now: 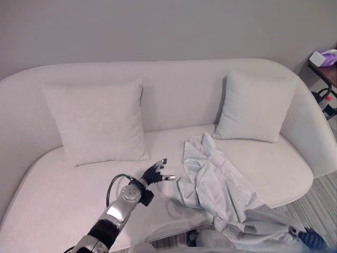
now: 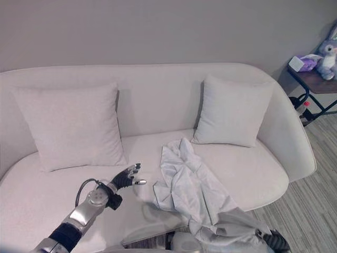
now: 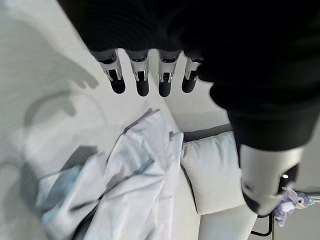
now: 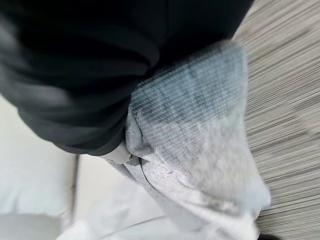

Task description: Hang the clothes on the sofa on the clothes rack.

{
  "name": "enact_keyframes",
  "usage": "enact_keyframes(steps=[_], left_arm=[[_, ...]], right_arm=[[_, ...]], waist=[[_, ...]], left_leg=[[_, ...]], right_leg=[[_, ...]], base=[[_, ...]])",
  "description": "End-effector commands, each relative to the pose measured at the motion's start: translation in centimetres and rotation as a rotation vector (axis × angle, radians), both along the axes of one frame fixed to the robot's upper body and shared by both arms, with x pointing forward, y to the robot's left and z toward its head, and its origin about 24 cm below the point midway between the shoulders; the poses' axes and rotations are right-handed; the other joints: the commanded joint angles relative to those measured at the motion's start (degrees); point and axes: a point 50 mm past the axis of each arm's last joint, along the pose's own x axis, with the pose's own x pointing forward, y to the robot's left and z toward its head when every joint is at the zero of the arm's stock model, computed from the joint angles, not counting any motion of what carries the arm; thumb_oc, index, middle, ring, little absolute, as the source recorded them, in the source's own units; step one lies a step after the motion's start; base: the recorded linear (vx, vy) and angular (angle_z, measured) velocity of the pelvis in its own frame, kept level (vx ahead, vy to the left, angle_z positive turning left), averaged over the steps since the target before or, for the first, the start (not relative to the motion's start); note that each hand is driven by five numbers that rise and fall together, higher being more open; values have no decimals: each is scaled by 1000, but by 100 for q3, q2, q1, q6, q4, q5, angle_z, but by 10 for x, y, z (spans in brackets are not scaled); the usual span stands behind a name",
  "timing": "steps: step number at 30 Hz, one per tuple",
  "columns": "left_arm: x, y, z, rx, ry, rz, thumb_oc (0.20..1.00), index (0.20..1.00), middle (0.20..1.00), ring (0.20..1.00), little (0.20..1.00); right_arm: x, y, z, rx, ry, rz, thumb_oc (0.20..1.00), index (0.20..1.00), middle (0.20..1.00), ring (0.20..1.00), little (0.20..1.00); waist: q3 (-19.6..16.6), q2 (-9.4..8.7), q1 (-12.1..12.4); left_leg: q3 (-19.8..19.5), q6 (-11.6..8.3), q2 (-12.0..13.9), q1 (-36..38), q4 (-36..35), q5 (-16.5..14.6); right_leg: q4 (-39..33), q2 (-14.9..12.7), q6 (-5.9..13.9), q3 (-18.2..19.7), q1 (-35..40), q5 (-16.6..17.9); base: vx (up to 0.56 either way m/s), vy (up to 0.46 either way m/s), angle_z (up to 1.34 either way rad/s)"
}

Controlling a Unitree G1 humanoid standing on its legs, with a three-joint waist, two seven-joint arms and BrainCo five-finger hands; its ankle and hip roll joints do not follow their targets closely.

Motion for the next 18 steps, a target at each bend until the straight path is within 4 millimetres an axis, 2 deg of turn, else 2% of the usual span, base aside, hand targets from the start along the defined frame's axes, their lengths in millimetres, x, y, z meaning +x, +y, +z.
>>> enact_keyframes(steps=[1,5,6,9,11,13,16,18], left_arm=[[40,-20,42,116,-222,-118,1000,1000,1000,1000,1000],[61,-50,74,142,-365,-208,1000,1000,1000,1000,1000],[61,-50,74,142,-366,-209,1000,1000,1000,1000,1000],[72,-68,93,148,-442,-253,1000,1000,1000,1000,1000],[75,-70,96,159,-457,-257,1000,1000,1000,1000,1000],[80,-74,104,189,-493,-271,1000,1000,1000,1000,1000],[86,-71,107,232,-510,-262,1000,1000,1000,1000,1000],[88,-66,103,279,-512,-255,1000,1000,1000,1000,1000]], right_arm=[[35,-14,36,-98,-218,-46,200,200,200,200,200],[69,-1,58,-110,-376,-13,200,200,200,200,200],[69,-1,58,-110,-376,-13,200,200,200,200,200],[89,6,78,-127,-480,32,200,200,200,200,200],[94,9,82,-128,-501,42,200,200,200,200,200],[102,14,95,-136,-557,71,200,200,200,200,200],[106,16,102,-142,-588,86,200,200,200,200,200],[101,18,103,-130,-600,79,200,200,200,200,200]], waist=[[382,126,-6],[838,284,-116],[844,285,-117],[1247,402,-230],[1334,419,-250],[1611,464,-323],[1641,511,-373],[1641,553,-388]], left_leg=[[45,325,-132,500,40,-289],[0,298,-130,469,40,-216],[-1,298,-130,474,40,-216],[-35,286,-115,466,40,-154],[-40,283,-110,460,40,-140],[-42,286,-68,479,40,-96],[-48,294,-34,291,40,-21],[-40,289,25,212,40,-43]], right_leg=[[42,-523,89,0,-266,215],[101,-547,100,10,-378,235],[101,-547,100,8,-373,234],[144,-551,111,22,-398,250],[158,-553,113,25,-410,255],[213,-554,132,28,-458,277],[238,-553,140,39,-690,295],[237,-517,144,52,-792,287]], base=[[-53,-52,1],[-54,-44,-3],[-25,-30,3],[-35,-30,6],[-15,-7,2],[-14,-19,2],[-9,-13,0],[23,-62,4]])
